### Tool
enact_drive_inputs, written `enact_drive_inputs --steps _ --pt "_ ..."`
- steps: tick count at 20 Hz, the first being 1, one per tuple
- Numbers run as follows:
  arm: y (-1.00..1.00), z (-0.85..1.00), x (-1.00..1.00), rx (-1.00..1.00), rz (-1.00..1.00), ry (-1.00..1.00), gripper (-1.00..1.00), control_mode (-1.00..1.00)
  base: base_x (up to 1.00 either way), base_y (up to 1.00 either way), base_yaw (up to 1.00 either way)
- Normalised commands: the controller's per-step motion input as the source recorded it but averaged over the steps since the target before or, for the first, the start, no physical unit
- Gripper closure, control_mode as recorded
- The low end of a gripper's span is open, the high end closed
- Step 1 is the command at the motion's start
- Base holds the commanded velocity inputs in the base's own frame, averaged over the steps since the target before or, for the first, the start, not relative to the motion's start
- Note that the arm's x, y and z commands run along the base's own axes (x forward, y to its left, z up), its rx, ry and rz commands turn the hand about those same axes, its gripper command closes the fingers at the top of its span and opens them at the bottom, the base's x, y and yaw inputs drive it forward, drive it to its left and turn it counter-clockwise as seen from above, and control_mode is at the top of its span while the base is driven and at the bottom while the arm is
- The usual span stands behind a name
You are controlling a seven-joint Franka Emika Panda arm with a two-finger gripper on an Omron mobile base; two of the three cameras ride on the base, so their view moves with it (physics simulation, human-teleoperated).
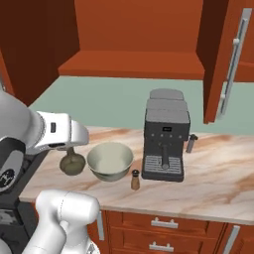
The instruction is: Retrieve the bottle and the shaker from the cabinet and place them next to the mixing bowl on the counter. Then add garlic from the fridge to the mixing bowl.
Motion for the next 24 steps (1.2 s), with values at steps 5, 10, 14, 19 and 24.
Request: enact_drive_inputs --steps 5,10,14,19,24 --pt "0.0 0.0 0.0 0.0 0.0 0.0 1.0 1.0 0.14 -0.17 0.1" --pt "0.0 0.0 0.0 0.0 0.0 0.0 1.0 1.0 0.0 0.0 0.0" --pt "0.0 0.0 0.0 0.0 0.0 0.0 1.0 1.0 0.0 0.0 0.0" --pt "0.04 0.08 0.56 -0.08 0.08 0.3 1.0 -1.0 0.0 0.0 0.0" --pt "-0.01 -0.12 0.94 -0.15 0.09 0.28 1.0 -1.0 0.0 0.0 0.0"
